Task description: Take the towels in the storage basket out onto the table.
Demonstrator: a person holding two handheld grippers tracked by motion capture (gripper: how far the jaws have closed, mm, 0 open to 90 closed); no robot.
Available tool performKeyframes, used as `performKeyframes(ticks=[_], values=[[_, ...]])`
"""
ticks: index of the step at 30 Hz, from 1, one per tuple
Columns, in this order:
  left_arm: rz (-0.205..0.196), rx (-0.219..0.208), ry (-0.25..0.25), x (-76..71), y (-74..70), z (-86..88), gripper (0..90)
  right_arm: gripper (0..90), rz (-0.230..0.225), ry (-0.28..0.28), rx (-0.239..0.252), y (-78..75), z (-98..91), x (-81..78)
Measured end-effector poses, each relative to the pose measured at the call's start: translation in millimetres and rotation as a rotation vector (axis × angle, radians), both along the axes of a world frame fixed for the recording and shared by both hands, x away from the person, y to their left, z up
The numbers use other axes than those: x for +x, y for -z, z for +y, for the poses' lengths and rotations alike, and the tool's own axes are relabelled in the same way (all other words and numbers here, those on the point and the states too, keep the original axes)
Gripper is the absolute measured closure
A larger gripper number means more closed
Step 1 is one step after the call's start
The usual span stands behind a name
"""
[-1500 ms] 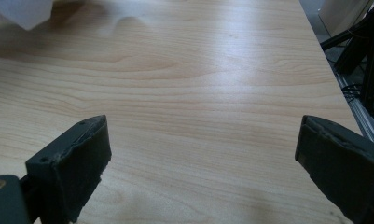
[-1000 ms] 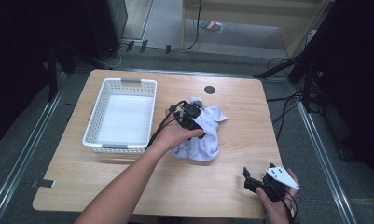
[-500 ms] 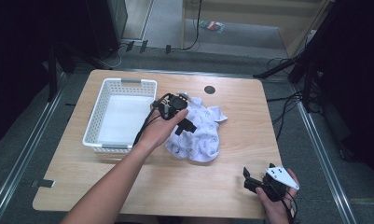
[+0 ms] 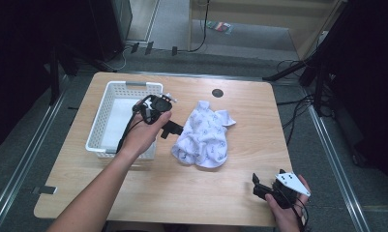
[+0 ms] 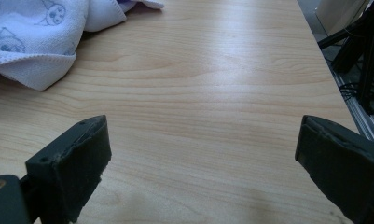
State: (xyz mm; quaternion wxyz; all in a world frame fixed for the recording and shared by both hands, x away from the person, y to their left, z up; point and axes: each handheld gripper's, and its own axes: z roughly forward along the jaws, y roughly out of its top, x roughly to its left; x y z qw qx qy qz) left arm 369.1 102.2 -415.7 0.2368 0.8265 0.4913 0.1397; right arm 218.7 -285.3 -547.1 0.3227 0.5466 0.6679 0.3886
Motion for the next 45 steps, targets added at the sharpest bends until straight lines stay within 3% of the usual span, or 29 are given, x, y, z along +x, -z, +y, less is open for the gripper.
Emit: performKeyframes(ticks=[3,11,22,33,38,42,45], values=[[-0.027,-0.002,-0.028,-6.1,0.8,18.2,0.0,3.4,0.001,0.001,-0.002,0.0,0.0,0.1],[-0.054,-0.023,-0.068,-16.2,0.5,46.1,0.0,3.3,0.001,0.002,-0.002,0.0,0.1,0.1],[-0.121,-0.072,-0.124,-43.3,6.9,91.2,0.0,3.5,0.000,0.000,-0.003,0.0,0.0,-0.2],[-0.243,-0.131,-0.204,-80.1,15.8,145.4,0.0,4.1,0.002,0.000,-0.006,0.1,0.6,-0.2],[-0.300,-0.189,-0.234,-95.6,24.2,169.6,0.0,4.2,0.003,0.002,-0.005,0.1,0.5,-0.2],[-0.354,-0.211,-0.244,-107.4,33.6,187.3,0.0,4.3,0.002,0.005,-0.006,0.1,0.6,-0.2],[-0.399,-0.258,-0.272,-117.0,43.1,202.4,0.0,4.3,0.002,0.004,-0.006,0.1,0.6,-0.4]])
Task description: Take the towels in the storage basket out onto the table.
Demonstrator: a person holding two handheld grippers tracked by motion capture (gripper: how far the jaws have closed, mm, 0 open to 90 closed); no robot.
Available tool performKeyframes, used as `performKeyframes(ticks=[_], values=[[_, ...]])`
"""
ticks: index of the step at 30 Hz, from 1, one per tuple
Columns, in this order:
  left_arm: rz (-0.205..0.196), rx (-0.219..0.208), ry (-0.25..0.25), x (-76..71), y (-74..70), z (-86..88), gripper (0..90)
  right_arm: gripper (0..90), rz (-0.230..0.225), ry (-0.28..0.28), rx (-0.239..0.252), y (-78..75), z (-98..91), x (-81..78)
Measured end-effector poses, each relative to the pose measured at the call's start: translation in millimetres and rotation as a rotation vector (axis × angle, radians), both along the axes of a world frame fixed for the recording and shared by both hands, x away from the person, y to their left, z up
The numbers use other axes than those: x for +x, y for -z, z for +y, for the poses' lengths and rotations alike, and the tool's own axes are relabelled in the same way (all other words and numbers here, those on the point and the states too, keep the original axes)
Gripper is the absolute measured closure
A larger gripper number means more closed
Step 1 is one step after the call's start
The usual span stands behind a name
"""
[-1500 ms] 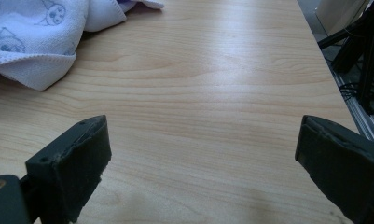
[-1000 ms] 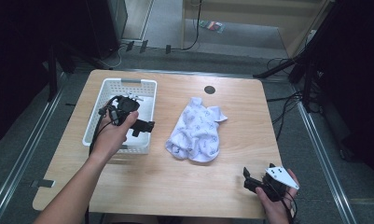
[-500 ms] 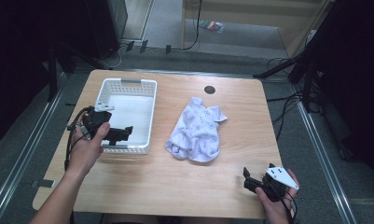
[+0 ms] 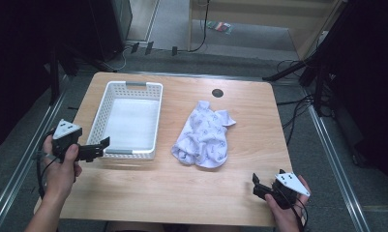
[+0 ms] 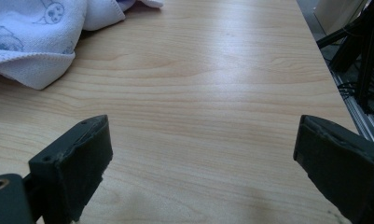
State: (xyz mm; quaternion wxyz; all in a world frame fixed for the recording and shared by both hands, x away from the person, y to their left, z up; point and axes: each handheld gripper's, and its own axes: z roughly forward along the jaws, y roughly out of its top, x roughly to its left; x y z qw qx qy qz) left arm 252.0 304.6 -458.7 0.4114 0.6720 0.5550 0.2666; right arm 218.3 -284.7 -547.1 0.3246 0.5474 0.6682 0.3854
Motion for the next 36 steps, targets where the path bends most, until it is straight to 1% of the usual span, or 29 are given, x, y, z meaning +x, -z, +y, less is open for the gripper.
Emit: performKeyframes(ticks=[2,5,6,7,10,12,14,16,17,20,21,24,26,27,29,30,31,32,34,35,36], values=[[-0.042,-0.015,-0.012,-8.1,6.2,9.8,0.0,4.3,0.000,0.002,-0.001,0.0,0.2,0.0],[-0.072,-0.041,-0.024,-16.1,13.8,21.4,0.0,4.3,-0.001,0.003,-0.003,0.0,0.3,0.0],[-0.085,-0.056,-0.032,-20.8,19.3,28.8,0.0,4.3,-0.001,0.003,-0.002,0.0,0.0,-0.1],[-0.085,-0.056,-0.032,-20.8,19.3,28.8,0.0,4.3,-0.001,0.003,-0.002,0.0,0.0,-0.1],[-0.093,-0.059,-0.029,-26.9,28.3,37.7,0.0,4.3,-0.001,0.003,-0.001,0.0,-0.2,0.0],[-0.096,-0.065,-0.037,-30.5,34.8,42.9,0.0,4.3,-0.002,0.001,-0.003,0.0,-0.3,0.2],[-0.107,-0.077,-0.043,-34.1,39.5,46.5,0.0,4.3,0.002,0.005,0.003,-0.1,-0.3,0.1],[-0.131,-0.095,-0.047,-37.8,45.7,51.5,0.0,4.3,0.002,0.004,0.004,0.0,-0.4,0.1],[-0.136,-0.101,-0.046,-39.3,48.6,53.7,0.0,4.3,0.002,0.005,0.005,0.0,-0.5,0.1],[-0.143,-0.107,-0.063,-42.1,58.5,59.9,0.0,4.3,0.001,0.005,0.004,0.0,-0.4,0.1],[-0.140,-0.107,-0.066,-43.0,61.1,61.7,0.0,4.3,0.001,0.005,0.004,0.0,-0.5,0.1],[-0.142,-0.164,-0.070,-45.2,72.2,69.8,0.0,4.3,0.001,0.004,0.007,0.0,-0.9,0.2],[-0.151,-0.182,-0.082,-46.2,78.8,74.6,0.0,4.3,0.001,0.004,0.009,0.0,-1.0,0.2],[-0.151,-0.184,-0.090,-46.4,81.5,75.8,0.0,4.3,0.000,0.005,0.011,-0.1,-1.2,0.2],[-0.139,-0.160,-0.111,-46.9,89.6,79.3,0.0,4.3,0.002,0.009,0.014,-0.1,-1.4,0.1],[-0.131,-0.156,-0.116,-47.5,92.4,80.5,0.3,4.3,0.001,0.009,0.015,-0.1,-1.5,0.2],[-0.125,-0.162,-0.122,-48.5,93.8,81.4,1.9,4.3,0.001,0.009,0.015,-0.1,-1.4,0.1],[-0.122,-0.156,-0.127,-50.1,93.0,81.9,4.6,4.3,0.003,0.009,0.016,-0.2,-1.4,0.0],[-0.133,-0.150,-0.129,-52.6,92.6,82.4,9.6,4.3,0.000,0.007,0.014,-0.2,-1.6,0.0],[-0.139,-0.155,-0.132,-53.3,93.2,82.0,11.3,4.3,-0.001,0.005,0.016,-0.1,-2.0,0.1],[-0.145,-0.151,-0.127,-54.3,93.4,81.5,11.6,4.3,-0.001,0.005,0.019,-0.1,-2.5,0.1]])
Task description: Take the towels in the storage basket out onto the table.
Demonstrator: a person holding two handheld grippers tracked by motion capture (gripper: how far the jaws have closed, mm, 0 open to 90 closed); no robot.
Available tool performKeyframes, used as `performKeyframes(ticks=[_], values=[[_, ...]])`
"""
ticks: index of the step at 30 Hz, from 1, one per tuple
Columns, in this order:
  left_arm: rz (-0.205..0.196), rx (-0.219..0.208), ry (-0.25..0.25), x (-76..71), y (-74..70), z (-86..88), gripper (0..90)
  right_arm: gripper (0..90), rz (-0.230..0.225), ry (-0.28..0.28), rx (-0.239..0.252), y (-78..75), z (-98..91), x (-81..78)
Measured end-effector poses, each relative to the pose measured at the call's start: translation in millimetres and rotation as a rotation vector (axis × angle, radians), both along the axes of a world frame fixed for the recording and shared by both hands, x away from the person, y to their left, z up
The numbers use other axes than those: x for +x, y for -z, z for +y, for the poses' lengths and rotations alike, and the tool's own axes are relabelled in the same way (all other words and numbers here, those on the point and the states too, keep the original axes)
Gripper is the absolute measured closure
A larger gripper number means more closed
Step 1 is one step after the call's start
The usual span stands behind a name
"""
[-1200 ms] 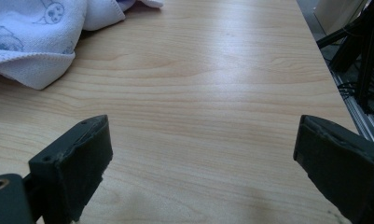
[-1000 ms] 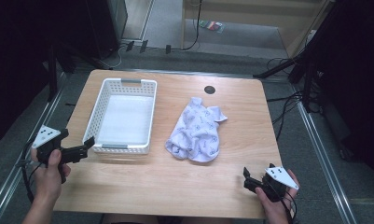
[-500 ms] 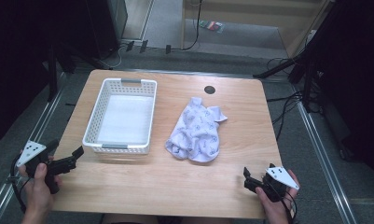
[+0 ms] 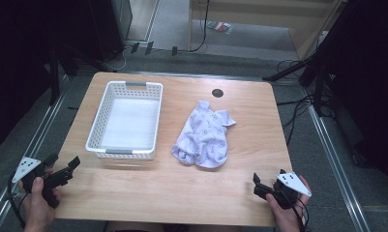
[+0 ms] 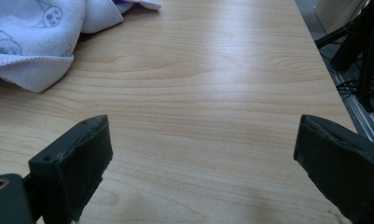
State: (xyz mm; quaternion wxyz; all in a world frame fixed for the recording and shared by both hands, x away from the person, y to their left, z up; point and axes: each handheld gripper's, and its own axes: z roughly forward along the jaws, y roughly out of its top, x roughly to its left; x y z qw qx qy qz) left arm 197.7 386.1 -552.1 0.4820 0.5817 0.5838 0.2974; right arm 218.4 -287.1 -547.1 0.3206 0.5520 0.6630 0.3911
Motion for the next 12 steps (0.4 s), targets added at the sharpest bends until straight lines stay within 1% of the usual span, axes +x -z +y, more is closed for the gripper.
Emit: performKeyframes(ticks=[1,2,4,6,8,10,12], values=[[-0.003,0.002,0.005,-0.3,0.1,-0.7,11.6,4.3,0.000,0.000,0.000,0.0,0.0,0.0],[0.004,0.010,0.005,0.1,0.3,-2.0,10.9,4.3,-0.002,0.001,-0.001,0.0,-0.2,0.0],[0.015,0.026,-0.012,0.7,0.0,-4.1,10.5,4.3,-0.002,0.001,-0.002,0.0,-0.2,0.0],[0.031,0.040,-0.010,1.5,-0.2,-4.6,9.2,4.3,0.000,0.000,-0.001,0.0,0.1,0.0],[0.042,0.033,-0.001,2.3,0.0,-4.3,5.9,4.3,0.000,0.000,-0.001,0.0,0.2,-0.1],[0.042,0.020,0.012,2.2,0.2,-3.1,3.2,4.2,0.000,0.000,-0.001,0.0,0.1,-0.1],[0.034,0.019,0.010,0.9,-0.1,-2.2,0.0,4.3,0.000,0.000,-0.003,0.0,0.1,0.0]])
